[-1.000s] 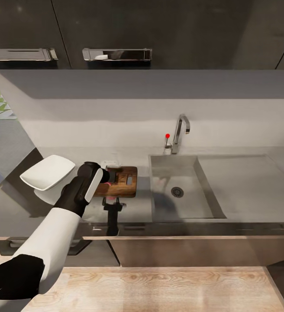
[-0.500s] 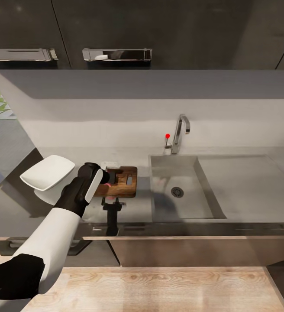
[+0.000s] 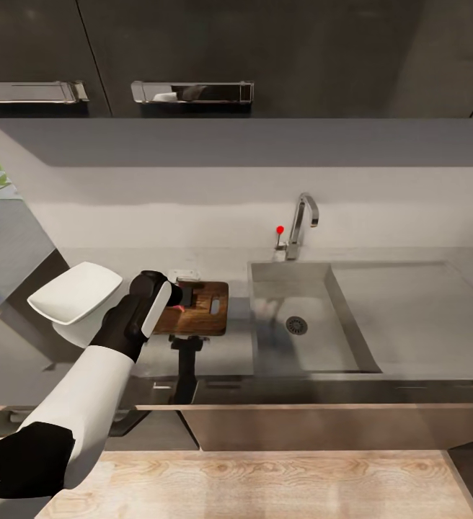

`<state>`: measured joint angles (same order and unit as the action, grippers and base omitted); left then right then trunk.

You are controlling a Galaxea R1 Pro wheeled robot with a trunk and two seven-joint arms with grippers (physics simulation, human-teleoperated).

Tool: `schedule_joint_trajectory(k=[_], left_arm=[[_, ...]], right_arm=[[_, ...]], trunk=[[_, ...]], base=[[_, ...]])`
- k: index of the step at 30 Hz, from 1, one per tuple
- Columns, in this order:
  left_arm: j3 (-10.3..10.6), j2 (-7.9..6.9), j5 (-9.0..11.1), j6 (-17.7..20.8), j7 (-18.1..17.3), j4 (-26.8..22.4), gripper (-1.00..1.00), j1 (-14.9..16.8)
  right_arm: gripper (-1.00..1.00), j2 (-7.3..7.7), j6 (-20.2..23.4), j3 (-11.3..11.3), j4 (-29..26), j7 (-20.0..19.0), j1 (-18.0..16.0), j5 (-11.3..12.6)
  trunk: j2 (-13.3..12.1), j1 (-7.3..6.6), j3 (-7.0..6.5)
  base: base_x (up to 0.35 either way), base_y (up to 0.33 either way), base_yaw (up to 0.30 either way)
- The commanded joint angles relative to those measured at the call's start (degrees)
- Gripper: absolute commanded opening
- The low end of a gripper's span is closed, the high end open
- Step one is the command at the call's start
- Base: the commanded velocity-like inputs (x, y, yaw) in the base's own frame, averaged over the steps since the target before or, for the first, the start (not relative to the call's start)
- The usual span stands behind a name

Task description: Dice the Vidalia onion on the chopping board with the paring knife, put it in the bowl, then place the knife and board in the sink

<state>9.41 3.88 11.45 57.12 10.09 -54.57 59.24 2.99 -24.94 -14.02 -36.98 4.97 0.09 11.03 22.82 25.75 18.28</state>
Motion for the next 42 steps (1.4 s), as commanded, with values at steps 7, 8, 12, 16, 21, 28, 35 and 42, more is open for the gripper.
schedule_joint_trajectory(k=[7, 8, 12, 16, 21, 28, 35, 42], left_arm=[[0.08, -0.09, 0.61, 0.19, 0.54, 1.21, -1.00, 0.02], [0.08, -0.09, 0.61, 0.19, 0.54, 1.30, -1.00, 0.03], [0.08, -0.04, 0.60, 0.19, 0.54, 1.76, -1.00, 0.06], [0.08, -0.02, 0.59, 0.19, 0.54, 1.84, -1.00, 0.05], [0.05, -0.01, 0.59, 0.19, 0.54, 1.81, -1.00, 0.05], [0.05, -0.07, 0.59, 0.19, 0.50, 1.95, -1.00, 0.03], [0.08, -0.03, 0.57, 0.19, 0.50, 1.57, 1.00, 0.04], [0.08, -0.04, 0.59, 0.19, 0.54, 1.54, 1.00, 0.05]], right_arm=[[1.00, 0.11, -0.11, -0.48, -0.11, 0.47, -0.01, 0.49], [1.00, 0.12, -0.11, -0.48, -0.11, 0.47, -0.01, 0.49], [1.00, 0.14, -0.11, -0.48, -0.11, 0.47, -0.01, 0.49], [1.00, 0.15, -0.11, -0.48, -0.10, 0.47, -0.01, 0.49], [1.00, 0.12, -0.11, -0.48, -0.11, 0.47, -0.01, 0.49], [1.00, 0.15, -0.11, -0.48, -0.10, 0.47, -0.01, 0.49], [1.00, 0.14, -0.13, -0.48, -0.11, 0.47, -0.01, 0.46], [1.00, 0.16, -0.11, -0.48, -0.11, 0.47, -0.01, 0.40]], trunk=[[0.10, 0.03, 0.09], [0.10, 0.03, 0.09], [0.10, 0.03, 0.09], [0.10, 0.03, 0.09], [0.10, 0.03, 0.09], [0.10, 0.03, 0.09], [0.10, 0.03, 0.09], [0.10, 0.03, 0.09]], base=[[0.001, 0.000, 0.000], [0.000, 0.000, 0.000], [0.000, 0.000, 0.000], [0.000, 0.000, 0.000], [0.000, 0.000, 0.000], [0.000, 0.000, 0.000], [0.000, 0.000, 0.000], [0.000, 0.000, 0.000]])
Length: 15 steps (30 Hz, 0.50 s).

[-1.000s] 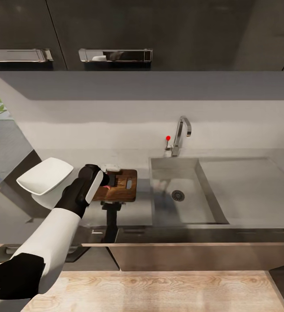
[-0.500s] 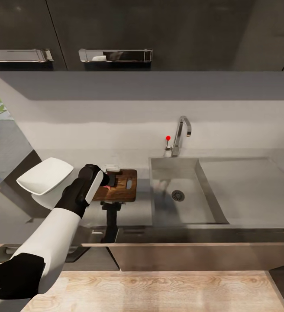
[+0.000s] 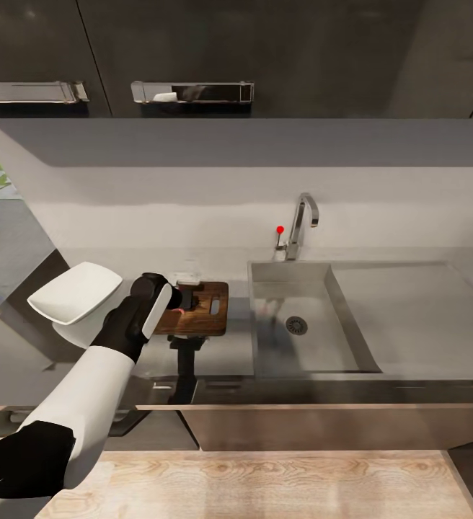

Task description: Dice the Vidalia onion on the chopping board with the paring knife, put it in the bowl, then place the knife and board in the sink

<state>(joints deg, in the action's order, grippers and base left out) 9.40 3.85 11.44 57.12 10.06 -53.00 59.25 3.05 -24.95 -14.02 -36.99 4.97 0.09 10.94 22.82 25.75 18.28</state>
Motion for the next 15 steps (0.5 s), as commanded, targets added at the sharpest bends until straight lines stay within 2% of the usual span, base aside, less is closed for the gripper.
schedule_joint_trajectory(k=[1, 15], left_arm=[[0.07, -0.02, 0.60, 0.19, 0.57, -0.01, 1.00, 0.05], [0.01, -0.06, 0.55, 0.19, 0.58, -0.56, 1.00, 0.06]], right_arm=[[1.00, 0.08, -0.11, -0.48, -0.10, 0.47, -0.01, 0.49], [1.00, 0.06, -0.35, -0.48, -0.10, 0.47, -0.01, 0.48]], trunk=[[0.10, 0.03, 0.09], [0.10, 0.03, 0.09]], base=[[0.000, 0.000, 0.000], [0.000, 0.000, 0.000]])
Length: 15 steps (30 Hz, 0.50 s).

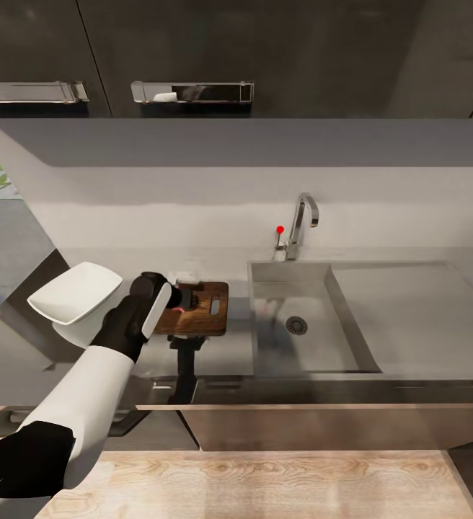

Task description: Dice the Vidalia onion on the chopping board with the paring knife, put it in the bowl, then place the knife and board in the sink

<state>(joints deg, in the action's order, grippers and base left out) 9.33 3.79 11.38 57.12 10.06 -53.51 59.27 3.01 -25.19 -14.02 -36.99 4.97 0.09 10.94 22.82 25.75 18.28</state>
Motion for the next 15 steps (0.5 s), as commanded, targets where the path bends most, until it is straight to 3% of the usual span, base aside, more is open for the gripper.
schedule_joint_trajectory(k=[1, 9, 15], left_arm=[[0.08, -0.01, 0.59, 0.20, 0.57, -0.55, 1.00, 0.02], [0.01, -0.14, 0.57, 0.56, 0.62, -9.39, 1.00, 0.04], [0.07, -0.18, 0.65, 0.66, 0.63, -11.68, 1.00, 0.02]], right_arm=[[1.00, 0.09, -0.11, -0.48, -0.10, 0.47, -0.01, 0.48], [1.00, 0.12, -0.12, -0.48, -0.09, 0.47, -0.01, 0.48], [1.00, 0.10, -0.12, -0.48, -0.07, 0.47, -0.01, 0.48]], trunk=[[0.10, 0.03, 0.09], [0.10, 0.03, 0.09], [0.10, 0.03, 0.09]], base=[[0.000, 0.000, 0.000], [0.000, 0.000, 0.000], [0.000, 0.000, 0.000]])
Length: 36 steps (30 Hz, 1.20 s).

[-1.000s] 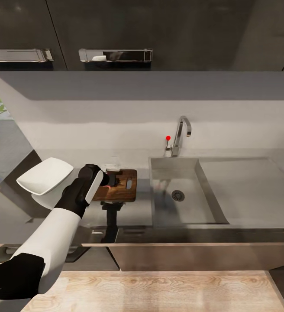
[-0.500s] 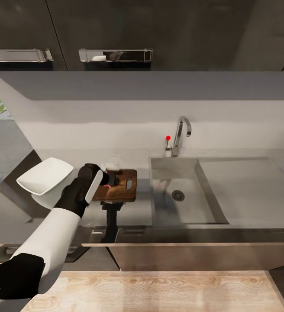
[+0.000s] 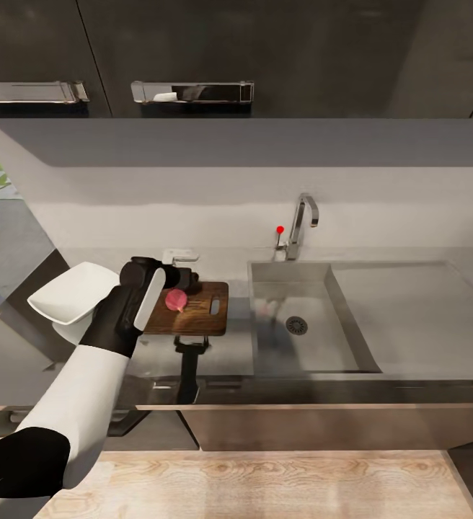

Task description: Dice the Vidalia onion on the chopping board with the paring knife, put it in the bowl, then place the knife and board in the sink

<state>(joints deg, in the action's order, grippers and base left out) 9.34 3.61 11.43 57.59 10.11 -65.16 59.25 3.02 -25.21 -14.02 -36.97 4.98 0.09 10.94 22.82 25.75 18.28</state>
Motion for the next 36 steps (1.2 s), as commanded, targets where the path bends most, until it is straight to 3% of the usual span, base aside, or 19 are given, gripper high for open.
schedule_joint_trajectory(k=[1, 9, 15, 36], left_arm=[[0.06, 0.00, 0.60, 0.19, 0.58, -0.03, 1.00, 0.03], [0.07, -0.06, 0.61, 0.16, 0.60, 0.71, 1.00, 0.06], [0.07, -0.01, 0.59, 0.08, 0.61, 2.81, 1.00, 0.06], [0.07, -0.01, 0.55, 0.06, 0.61, 3.38, 1.00, 0.04]], right_arm=[[1.00, 0.11, -0.11, -0.48, -0.10, 0.47, -0.01, 0.48], [1.00, 0.11, -0.11, -0.48, -0.11, 0.47, -0.01, 0.51], [1.00, 0.11, -0.11, -0.48, -0.10, 0.47, -0.01, 0.48], [1.00, 0.12, -0.11, -0.48, -0.12, 0.47, -0.01, 0.48]], trunk=[[0.10, 0.03, 0.09], [0.10, 0.03, 0.09], [0.10, 0.03, 0.09], [0.10, 0.03, 0.09]], base=[[0.000, 0.000, 0.000], [-0.099, 0.000, 0.000], [-0.316, 0.000, 0.000], [-0.333, 0.000, 0.000]])
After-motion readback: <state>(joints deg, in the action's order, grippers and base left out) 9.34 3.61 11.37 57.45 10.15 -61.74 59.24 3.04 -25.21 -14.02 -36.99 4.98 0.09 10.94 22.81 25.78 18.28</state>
